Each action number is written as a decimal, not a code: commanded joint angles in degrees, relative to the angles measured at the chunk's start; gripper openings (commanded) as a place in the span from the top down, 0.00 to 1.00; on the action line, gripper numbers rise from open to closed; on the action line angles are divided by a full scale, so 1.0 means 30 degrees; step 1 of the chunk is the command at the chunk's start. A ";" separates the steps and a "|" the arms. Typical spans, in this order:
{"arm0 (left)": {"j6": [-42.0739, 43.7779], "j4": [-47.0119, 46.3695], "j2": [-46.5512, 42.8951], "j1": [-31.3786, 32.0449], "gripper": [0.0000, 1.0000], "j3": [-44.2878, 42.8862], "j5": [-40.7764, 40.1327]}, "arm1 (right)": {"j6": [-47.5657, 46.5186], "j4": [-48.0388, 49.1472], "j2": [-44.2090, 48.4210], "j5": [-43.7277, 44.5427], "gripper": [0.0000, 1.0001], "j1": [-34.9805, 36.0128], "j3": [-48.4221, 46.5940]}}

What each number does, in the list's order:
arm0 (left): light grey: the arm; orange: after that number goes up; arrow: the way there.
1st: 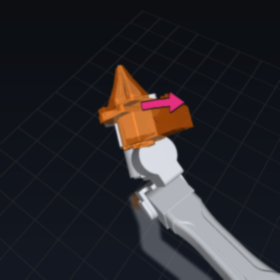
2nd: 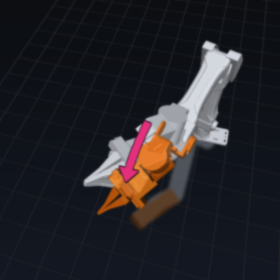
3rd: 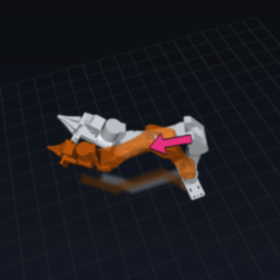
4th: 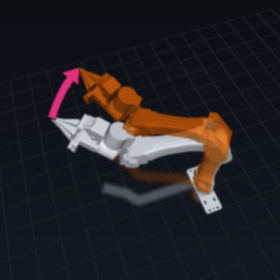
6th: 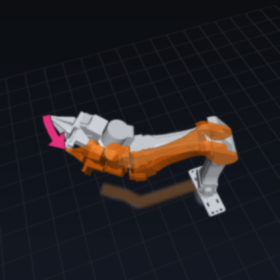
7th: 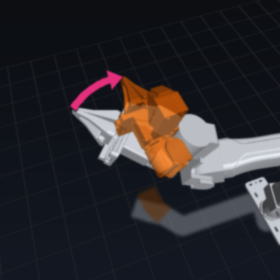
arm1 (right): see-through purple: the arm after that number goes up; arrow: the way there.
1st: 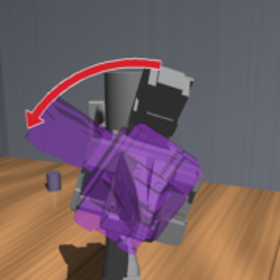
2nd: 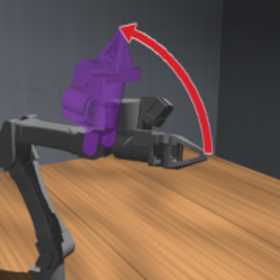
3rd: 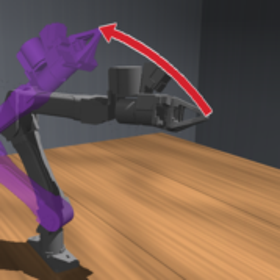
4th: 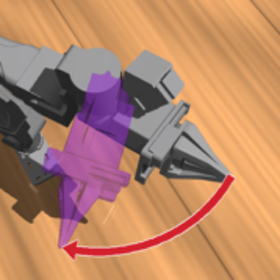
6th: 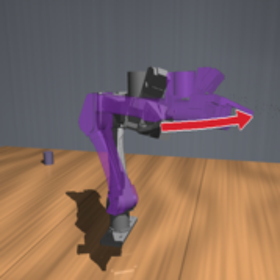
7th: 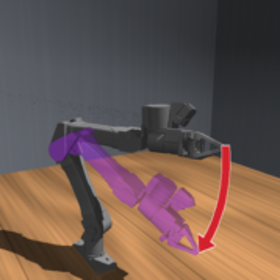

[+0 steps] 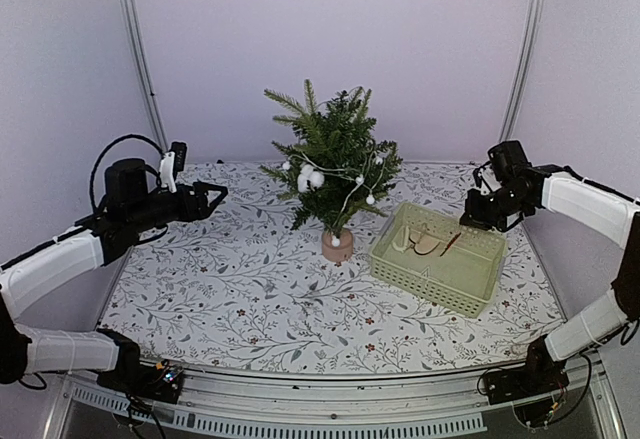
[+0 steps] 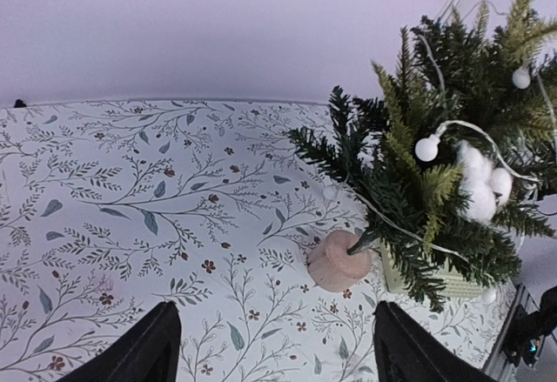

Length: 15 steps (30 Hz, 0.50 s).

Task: Decorate the small christmas tree

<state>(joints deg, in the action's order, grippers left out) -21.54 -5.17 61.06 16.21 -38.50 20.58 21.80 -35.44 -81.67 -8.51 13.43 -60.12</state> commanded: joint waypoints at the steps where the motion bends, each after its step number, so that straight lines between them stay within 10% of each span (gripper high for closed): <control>1: 0.1228 0.0839 -0.1275 -0.0217 0.21 -0.0125 0.0559 | -0.0676 -0.0158 0.1897 -0.0719 1.00 -0.0014 -0.0219; 15: 0.4326 0.4300 -0.5029 0.0611 0.17 -0.0588 0.2301 | -0.0602 -0.1170 0.4836 -0.1966 1.00 0.3161 -0.2969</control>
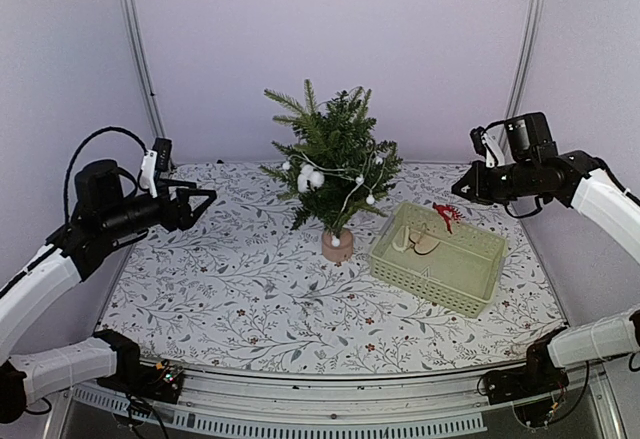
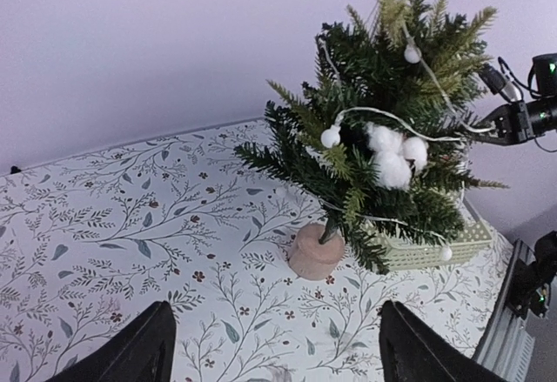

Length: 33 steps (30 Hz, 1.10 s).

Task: Decorate the small christmas tree

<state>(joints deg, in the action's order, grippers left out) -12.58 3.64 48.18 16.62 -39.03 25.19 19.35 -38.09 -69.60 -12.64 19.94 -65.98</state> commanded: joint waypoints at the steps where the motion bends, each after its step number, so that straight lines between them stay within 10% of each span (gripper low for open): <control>1: 0.1547 0.1559 -0.0882 0.0708 0.17 -0.0417 0.0794 | 0.0276 -0.0324 0.0957 -0.0652 1.00 0.1290 -0.1147; 14: 0.3223 0.0916 -0.0179 0.6894 0.19 -0.0175 -0.0862 | 0.1765 0.0054 0.1441 -0.0265 1.00 0.7328 -0.2686; 33: 0.4756 -0.6710 0.9138 1.4122 0.19 -0.3495 -0.3040 | 0.2170 0.2283 -0.1188 -0.0300 1.00 1.1174 -0.3819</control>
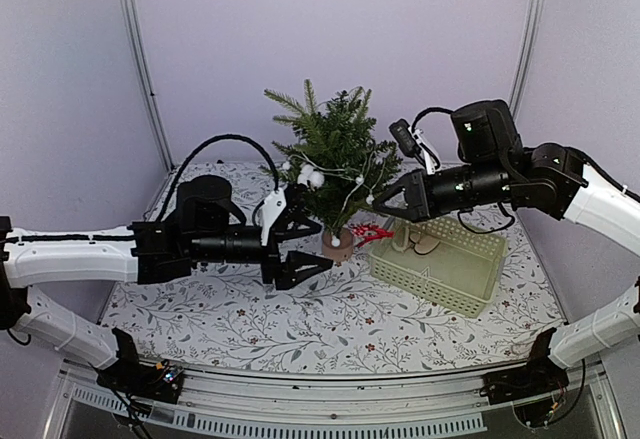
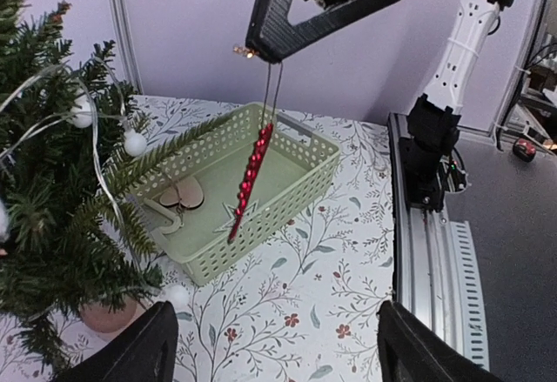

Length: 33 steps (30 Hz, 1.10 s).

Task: Decorate the small christmas tree

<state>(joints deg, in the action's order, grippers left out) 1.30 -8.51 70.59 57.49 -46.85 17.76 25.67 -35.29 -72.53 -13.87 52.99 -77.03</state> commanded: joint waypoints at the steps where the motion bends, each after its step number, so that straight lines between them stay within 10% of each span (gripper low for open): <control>1: 0.0131 -0.2876 0.2092 0.0541 0.19 -0.1142 -0.0669 | 0.0032 0.1504 -0.0280 0.0089 1.00 0.0175 -0.0081; 19: 0.0373 -0.4419 0.6326 0.0785 0.28 -0.4509 0.0513 | -0.0276 0.2296 -0.0473 -0.0086 1.00 0.0157 0.0102; 33: -0.0145 -0.3820 0.6022 0.0788 0.82 -0.4072 0.0222 | -0.0459 0.1911 0.0329 0.1192 1.00 0.0126 0.0820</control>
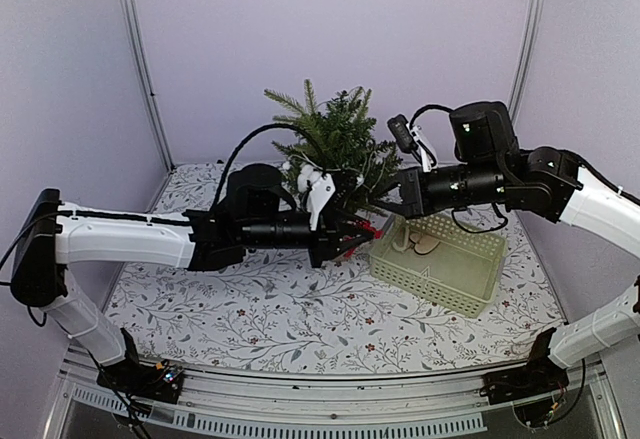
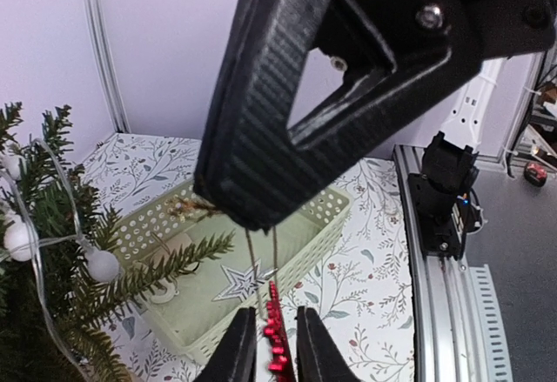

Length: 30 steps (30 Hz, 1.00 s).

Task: Decorate the small christmas tree

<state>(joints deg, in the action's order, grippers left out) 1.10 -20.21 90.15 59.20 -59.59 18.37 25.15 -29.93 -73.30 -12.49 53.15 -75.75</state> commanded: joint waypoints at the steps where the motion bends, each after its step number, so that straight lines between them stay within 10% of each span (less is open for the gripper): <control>1: -0.0075 0.0165 -0.0468 0.0218 0.88 0.0114 0.0097 | -0.0295 0.0008 0.0563 0.1014 1.00 0.0054 0.0428; 5: -0.0241 0.0602 -0.0186 0.0249 1.00 -0.0131 0.0362 | 0.0167 -0.0256 0.0231 0.1760 1.00 0.0045 0.0681; 30: -0.1292 0.3464 0.2486 0.0103 1.00 -0.3657 -0.0806 | 0.0160 -0.0184 0.1005 0.3191 1.00 -0.1654 0.2596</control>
<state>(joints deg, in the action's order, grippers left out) -2.24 -12.45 96.27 59.35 -67.75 17.58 25.71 -31.86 -72.01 -3.97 49.21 -69.54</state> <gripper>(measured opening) 0.038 0.010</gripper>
